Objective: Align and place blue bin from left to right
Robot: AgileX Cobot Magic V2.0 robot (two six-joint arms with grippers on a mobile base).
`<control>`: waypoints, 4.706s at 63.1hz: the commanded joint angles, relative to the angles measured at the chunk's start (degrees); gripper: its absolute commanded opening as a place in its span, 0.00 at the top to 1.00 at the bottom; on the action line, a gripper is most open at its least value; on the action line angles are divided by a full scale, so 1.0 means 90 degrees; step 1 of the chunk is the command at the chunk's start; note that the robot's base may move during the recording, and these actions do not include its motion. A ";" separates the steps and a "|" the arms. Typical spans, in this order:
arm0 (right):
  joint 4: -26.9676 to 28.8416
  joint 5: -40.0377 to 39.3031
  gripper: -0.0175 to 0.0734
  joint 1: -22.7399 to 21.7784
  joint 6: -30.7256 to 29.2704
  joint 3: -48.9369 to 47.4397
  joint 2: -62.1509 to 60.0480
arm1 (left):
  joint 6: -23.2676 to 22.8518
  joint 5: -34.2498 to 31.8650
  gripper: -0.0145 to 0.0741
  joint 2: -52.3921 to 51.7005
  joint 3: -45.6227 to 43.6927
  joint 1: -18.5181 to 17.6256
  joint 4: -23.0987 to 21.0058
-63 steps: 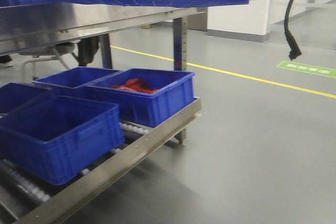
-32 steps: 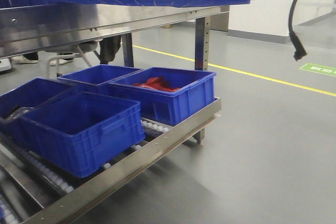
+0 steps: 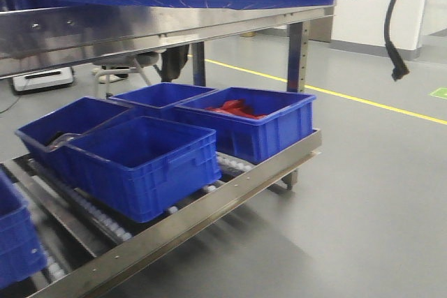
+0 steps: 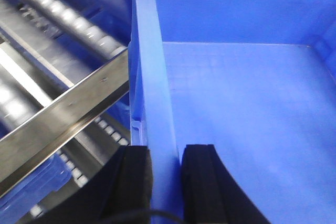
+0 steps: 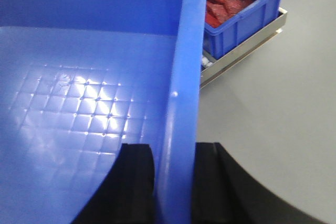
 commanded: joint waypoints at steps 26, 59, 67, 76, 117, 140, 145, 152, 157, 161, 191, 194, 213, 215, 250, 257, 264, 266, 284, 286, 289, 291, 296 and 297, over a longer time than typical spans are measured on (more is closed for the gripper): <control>-0.0157 -0.0566 0.88 -0.0005 -0.0169 -0.0087 -0.0204 | 0.0035 -0.0515 0.85 -0.0171 -0.0137 0.0011 0.0056; -0.0157 -0.0566 0.88 -0.0005 -0.0169 -0.0087 -0.0204 | 0.0035 -0.0515 0.85 -0.0171 -0.0137 0.0011 0.0056; -0.0157 -0.0566 0.88 -0.0005 -0.0169 -0.0087 -0.0204 | 0.0035 -0.0515 0.85 -0.0171 -0.0137 0.0011 0.0056; -0.0157 -0.0566 0.88 -0.0005 -0.0169 -0.0087 -0.0204 | 0.0035 -0.0515 0.85 -0.0171 -0.0137 0.0011 0.0056; -0.0157 -0.0566 0.88 -0.0005 -0.0169 -0.0087 -0.0204 | 0.0035 -0.0515 0.85 -0.0171 -0.0137 0.0011 0.0056; -0.0157 -0.0566 0.88 -0.0005 -0.0169 -0.0087 -0.0204 | 0.0035 -0.0515 0.85 -0.0171 -0.0137 0.0011 0.0056; -0.0157 -0.0566 0.88 -0.0005 -0.0169 -0.0087 -0.0204 | 0.0035 -0.0515 0.85 -0.0171 -0.0137 0.0011 0.0056; -0.0157 -0.0566 0.88 -0.0005 -0.0169 -0.0087 -0.0204 | 0.0035 -0.0515 0.85 -0.0171 -0.0137 0.0011 0.0056; -0.0157 -0.0566 0.88 -0.0005 -0.0169 -0.0087 -0.0204 | 0.0035 -0.0515 0.85 -0.0171 -0.0137 0.0011 0.0056; -0.0157 -0.0566 0.88 -0.0005 -0.0169 -0.0087 -0.0204 | 0.0035 -0.0515 0.85 -0.0171 -0.0137 0.0011 0.0056; -0.0157 -0.0566 0.88 -0.0005 -0.0169 -0.0087 -0.0204 | 0.0035 -0.0515 0.85 -0.0171 -0.0137 0.0011 0.0056; -0.0157 -0.0566 0.88 -0.0005 -0.0169 -0.0087 -0.0204 | 0.0035 -0.0515 0.85 -0.0171 -0.0137 0.0011 0.0056; -0.0157 -0.0566 0.88 -0.0005 -0.0169 -0.0087 -0.0204 | 0.0035 -0.0515 0.85 -0.0171 -0.0137 0.0011 0.0056; -0.0157 -0.0566 0.88 -0.0005 -0.0169 -0.0087 -0.0204 | 0.0035 -0.0515 0.85 -0.0171 -0.0137 0.0011 0.0056; -0.0157 -0.0566 0.88 -0.0005 -0.0169 -0.0087 -0.0204 | 0.0035 -0.0515 0.85 -0.0171 -0.0137 0.0011 0.0056; -0.0157 -0.0566 0.88 -0.0005 -0.0169 -0.0087 -0.0204 | 0.0035 -0.0515 0.85 -0.0171 -0.0137 0.0011 0.0056; -0.0157 -0.0566 0.88 -0.0005 -0.0169 -0.0087 -0.0204 | 0.0035 -0.0515 0.85 -0.0171 -0.0137 0.0011 0.0056; -0.0157 -0.0566 0.88 -0.0005 -0.0169 -0.0087 -0.0204 | 0.0035 -0.0515 0.85 -0.0171 -0.0137 0.0011 0.0056; -0.0157 -0.0566 0.88 -0.0005 -0.0169 -0.0087 -0.0204 | 0.0035 -0.0515 0.85 -0.0171 -0.0137 0.0011 0.0056; -0.0157 -0.0566 0.88 -0.0005 -0.0169 -0.0087 -0.0204 | 0.0035 -0.0515 0.85 -0.0171 -0.0137 0.0011 0.0056; -0.0157 -0.0566 0.88 -0.0005 -0.0169 -0.0087 -0.0204 | 0.0035 -0.0515 0.85 -0.0171 -0.0137 0.0011 0.0056; -0.0157 -0.0566 0.88 -0.0005 -0.0169 -0.0087 -0.0204 | 0.0035 -0.0515 0.85 -0.0171 -0.0137 0.0011 0.0056; -0.0157 -0.0566 0.88 -0.0005 -0.0169 -0.0087 -0.0204 | 0.0035 -0.0515 0.85 -0.0171 -0.0137 0.0011 0.0056; -0.0157 -0.0566 0.88 -0.0005 -0.0169 -0.0087 -0.0204 | 0.0035 -0.0515 0.85 -0.0171 -0.0137 0.0011 0.0056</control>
